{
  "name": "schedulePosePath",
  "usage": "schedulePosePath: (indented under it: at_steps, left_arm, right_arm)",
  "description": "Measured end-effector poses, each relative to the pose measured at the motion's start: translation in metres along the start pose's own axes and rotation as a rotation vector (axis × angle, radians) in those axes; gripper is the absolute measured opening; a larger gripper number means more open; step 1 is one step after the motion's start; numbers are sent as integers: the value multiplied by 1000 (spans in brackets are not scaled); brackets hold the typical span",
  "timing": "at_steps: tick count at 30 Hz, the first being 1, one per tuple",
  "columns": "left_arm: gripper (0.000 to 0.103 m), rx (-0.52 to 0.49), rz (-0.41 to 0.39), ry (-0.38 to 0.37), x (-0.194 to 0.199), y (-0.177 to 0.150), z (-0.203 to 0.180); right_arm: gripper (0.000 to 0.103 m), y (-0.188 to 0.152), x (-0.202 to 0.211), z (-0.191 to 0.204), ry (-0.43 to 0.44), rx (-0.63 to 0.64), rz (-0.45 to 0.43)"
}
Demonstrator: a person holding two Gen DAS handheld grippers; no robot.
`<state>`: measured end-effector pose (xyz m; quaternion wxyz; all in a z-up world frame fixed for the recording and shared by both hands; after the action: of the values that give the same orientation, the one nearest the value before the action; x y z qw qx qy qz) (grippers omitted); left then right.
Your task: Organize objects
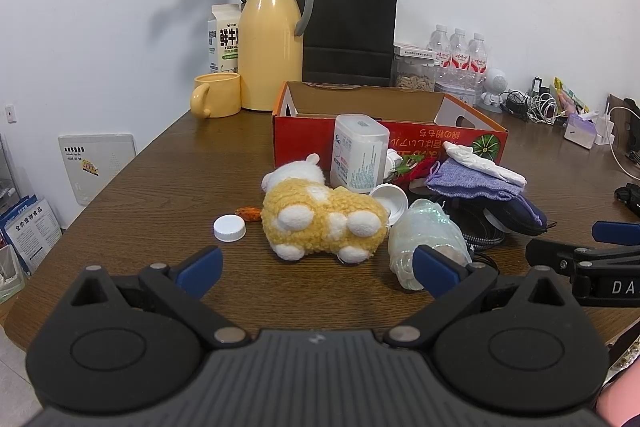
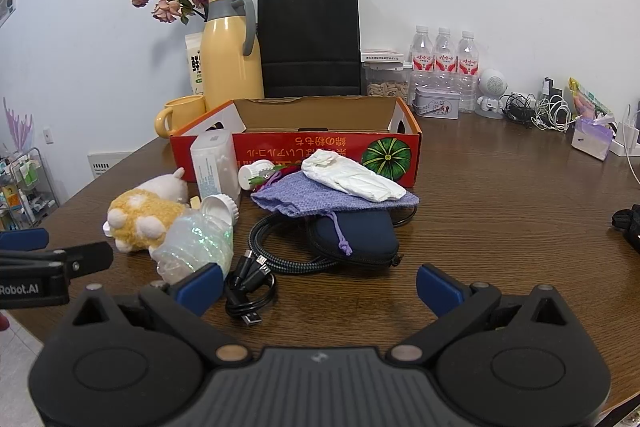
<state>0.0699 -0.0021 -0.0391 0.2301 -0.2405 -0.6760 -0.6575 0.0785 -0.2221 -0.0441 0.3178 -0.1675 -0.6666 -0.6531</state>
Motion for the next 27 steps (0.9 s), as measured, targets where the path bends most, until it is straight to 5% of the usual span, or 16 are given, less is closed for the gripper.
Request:
schedulePosePath:
  at_steps: [27]
  left_arm:
    - [103,6,-1,2,1,-2,-1]
  right_arm:
    - [103,-2,1,0,2,0,2]
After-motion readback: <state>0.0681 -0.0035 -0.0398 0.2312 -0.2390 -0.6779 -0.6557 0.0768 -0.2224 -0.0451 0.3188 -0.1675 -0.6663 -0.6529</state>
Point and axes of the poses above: each gripper's, at about its wrist camera, not at the fingertips, and x roughly against the way its jaws point, z to its left, y to its top, the point moved 8 cm from there along -x, roughly the way its jaws point, and after that the axes turned 9 degrees about z, right-handed, at the moved point
